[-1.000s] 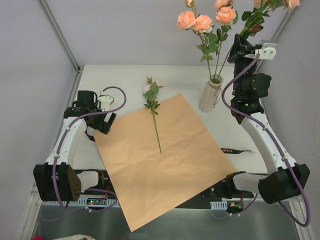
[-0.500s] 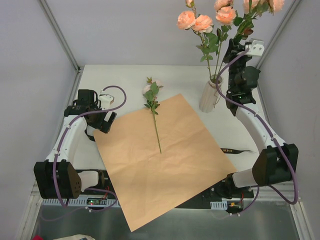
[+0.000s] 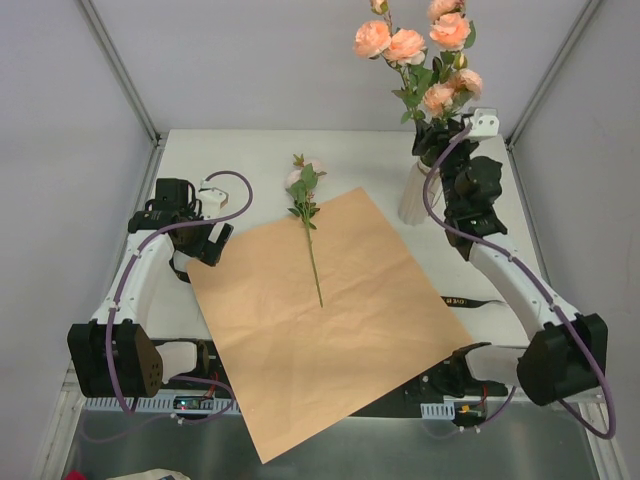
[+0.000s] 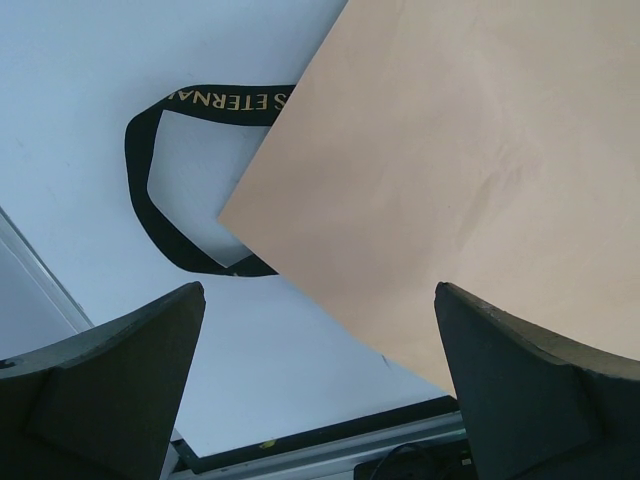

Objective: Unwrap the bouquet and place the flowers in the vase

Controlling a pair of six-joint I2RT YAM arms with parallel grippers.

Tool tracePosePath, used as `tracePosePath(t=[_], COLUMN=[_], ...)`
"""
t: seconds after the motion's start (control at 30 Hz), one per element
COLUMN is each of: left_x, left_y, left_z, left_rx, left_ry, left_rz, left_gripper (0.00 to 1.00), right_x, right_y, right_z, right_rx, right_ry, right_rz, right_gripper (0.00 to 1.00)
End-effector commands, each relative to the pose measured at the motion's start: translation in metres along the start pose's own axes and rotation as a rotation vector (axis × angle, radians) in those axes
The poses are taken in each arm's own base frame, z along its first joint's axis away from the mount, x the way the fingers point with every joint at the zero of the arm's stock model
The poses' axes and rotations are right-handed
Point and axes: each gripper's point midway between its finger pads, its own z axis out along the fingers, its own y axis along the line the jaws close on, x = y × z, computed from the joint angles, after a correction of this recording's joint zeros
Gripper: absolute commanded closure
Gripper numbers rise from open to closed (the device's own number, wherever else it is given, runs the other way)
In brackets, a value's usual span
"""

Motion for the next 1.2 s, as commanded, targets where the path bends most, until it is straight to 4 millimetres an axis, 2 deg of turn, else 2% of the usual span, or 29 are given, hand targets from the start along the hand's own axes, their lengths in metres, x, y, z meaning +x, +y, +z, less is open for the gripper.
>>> tracePosePath(t=[0.0,0.07,0.1,0.13,0.17,0.2,0.23,0.27,0.3,0.33,0.37,0.4,0.43,0.47,0.5,0.53,0.67,0.7,0.77,0.8,0.87,0.9,1.17], left_x=[-0.009,-0.010,-0.009,-0.010,-0.010,-0.010,-0.011,-0.012,-0.011,-0.011,-0.011,-0.010,-0.009,-0.009,-0.009,-0.008,-0.007,-0.006,-0.006,-0.004,-0.004,-0.002,-0.001], left_y=[0.005,0.005,0.004,0.005,0.005,0.005,0.006,0.005,0.005,0.005,0.005,0.005,0.004,0.004,0.005,0.004,0.003,0.003,0.003,0.002,0.002,0.001,0.001], left_z=[-0.010,-0.011,-0.010,-0.011,-0.011,-0.011,-0.013,-0.013,-0.015,-0.016,-0.016,-0.017,-0.017,-0.017,-0.018,-0.018,-0.018,-0.017,-0.017,-0.016,-0.015,-0.014,-0.012], left_rx=[-0.020,-0.022,-0.020,-0.022,-0.024,-0.026,-0.028,-0.028,-0.031,-0.029,-0.033,-0.033,-0.032,-0.034,-0.037,-0.038,-0.032,-0.030,-0.032,-0.027,-0.026,-0.023,-0.020], left_ry=[-0.037,-0.038,-0.036,-0.038,-0.039,-0.038,-0.044,-0.047,-0.049,-0.050,-0.050,-0.050,-0.047,-0.048,-0.048,-0.044,-0.045,-0.040,-0.041,-0.034,-0.033,-0.028,-0.023], left_rz=[-0.019,-0.019,-0.023,-0.027,-0.027,-0.030,-0.032,-0.033,-0.033,-0.033,-0.032,-0.031,-0.031,-0.030,-0.030,-0.032,-0.038,-0.039,-0.037,-0.035,-0.034,-0.035,-0.026], left_gripper=[0.01,0.01,0.01,0.01,0.01,0.01,0.01,0.01,0.01,0.01,0.01,0.01,0.01,0.01,0.01,0.01,0.01,0.01,0.01,0.01,0.01,0.01,0.01], right_x=[-0.052,-0.045,-0.039,-0.031,-0.016,-0.004,0.026,0.033,0.044,0.080,0.081,0.094,0.133,0.144,0.144,0.180,0.229,0.249,0.258,0.275,0.283,0.297,0.327], right_y=[0.050,0.071,0.097,0.109,0.132,0.141,0.152,0.169,0.178,0.186,0.200,0.207,0.212,0.222,0.230,0.230,0.240,0.241,0.246,0.246,0.251,0.249,0.255], right_z=[-0.033,-0.042,-0.052,-0.056,-0.063,-0.066,-0.068,-0.074,-0.075,-0.079,-0.079,-0.081,-0.089,-0.092,-0.086,-0.093,-0.097,-0.101,-0.099,-0.104,-0.103,-0.107,-0.105], right_rx=[-0.117,-0.159,-0.223,-0.250,-0.298,-0.313,-0.337,-0.375,-0.391,-0.409,-0.431,-0.447,-0.455,-0.476,-0.489,-0.475,-0.470,-0.465,-0.464,-0.461,-0.467,-0.460,-0.457], right_ry=[-0.050,0.019,0.049,0.083,0.148,0.190,0.279,0.309,0.346,0.454,0.480,0.528,0.650,0.698,0.716,0.822,0.955,0.998,1.021,1.058,1.071,1.102,1.152], right_rz=[0.001,-0.020,-0.037,-0.049,-0.066,-0.072,-0.101,-0.099,-0.092,-0.123,-0.110,-0.111,-0.138,-0.135,-0.126,-0.159,-0.174,-0.185,-0.173,-0.184,-0.177,-0.186,-0.171], right_gripper=[0.33,0.33,0.32,0.32,0.31,0.29,0.29,0.28,0.28,0.28,0.29,0.29,0.29,0.30,0.32,0.33,0.35,0.35,0.35,0.35,0.35,0.36,0.41])
